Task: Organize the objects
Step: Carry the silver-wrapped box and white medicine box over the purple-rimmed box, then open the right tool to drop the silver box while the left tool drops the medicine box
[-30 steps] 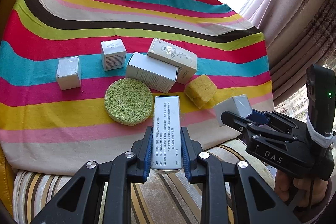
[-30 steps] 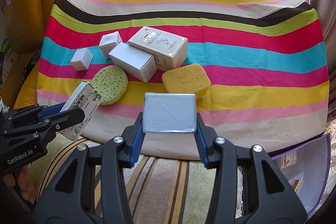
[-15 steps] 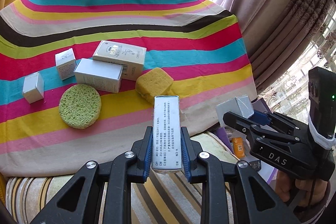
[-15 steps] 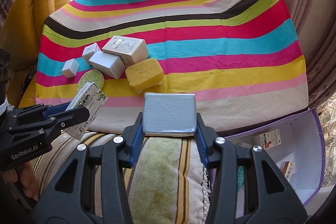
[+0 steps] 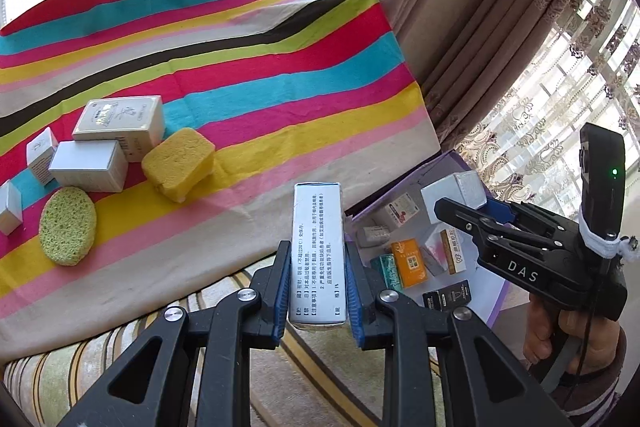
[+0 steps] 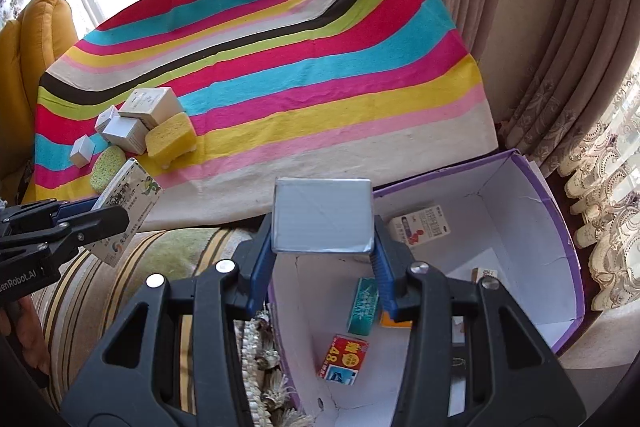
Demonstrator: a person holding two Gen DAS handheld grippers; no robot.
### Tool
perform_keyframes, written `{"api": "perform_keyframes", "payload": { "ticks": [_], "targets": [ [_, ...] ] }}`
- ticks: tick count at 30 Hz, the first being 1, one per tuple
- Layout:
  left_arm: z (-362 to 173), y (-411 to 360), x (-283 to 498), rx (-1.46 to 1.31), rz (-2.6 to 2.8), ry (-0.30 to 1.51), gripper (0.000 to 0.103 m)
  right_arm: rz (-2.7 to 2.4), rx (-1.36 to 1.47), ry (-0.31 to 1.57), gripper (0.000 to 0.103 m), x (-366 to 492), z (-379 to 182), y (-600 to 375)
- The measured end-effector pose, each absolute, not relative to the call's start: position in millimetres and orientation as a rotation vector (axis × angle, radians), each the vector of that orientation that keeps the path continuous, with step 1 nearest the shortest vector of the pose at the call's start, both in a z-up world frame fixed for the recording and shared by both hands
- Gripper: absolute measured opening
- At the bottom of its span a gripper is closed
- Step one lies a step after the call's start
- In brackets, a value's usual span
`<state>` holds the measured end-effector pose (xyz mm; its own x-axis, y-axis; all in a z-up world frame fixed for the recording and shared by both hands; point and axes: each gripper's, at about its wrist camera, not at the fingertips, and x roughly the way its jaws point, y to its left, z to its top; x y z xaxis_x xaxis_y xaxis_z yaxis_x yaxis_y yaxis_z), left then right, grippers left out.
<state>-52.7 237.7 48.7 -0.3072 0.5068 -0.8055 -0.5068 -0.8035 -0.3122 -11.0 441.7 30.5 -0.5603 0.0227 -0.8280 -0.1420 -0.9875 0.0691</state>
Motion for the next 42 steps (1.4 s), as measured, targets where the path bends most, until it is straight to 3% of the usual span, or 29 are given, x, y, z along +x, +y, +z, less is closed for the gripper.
{"api": "perform_keyframes", "payload": {
  "ticks": [23, 27, 31, 42],
  "targets": [
    [37, 330, -41, -1.321, 1.989, 0.106, 0.026, 2.535, -1.288, 0.166, 0.048, 10, 27, 507],
    [36, 331, -42, -1.325, 1.976, 0.084, 0.031, 2.530, -1.279, 0.170, 0.049, 9, 29, 509],
    [36, 328, -42, -1.326, 1.974, 0.061, 0.039, 2.526, -1.272, 0.175, 0.064, 9, 30, 510],
    [41, 315, -46, -1.312, 1.993, 0.026, 0.041, 2.544, -1.274, 0.153, 0.066, 7, 36, 502]
  ]
}}
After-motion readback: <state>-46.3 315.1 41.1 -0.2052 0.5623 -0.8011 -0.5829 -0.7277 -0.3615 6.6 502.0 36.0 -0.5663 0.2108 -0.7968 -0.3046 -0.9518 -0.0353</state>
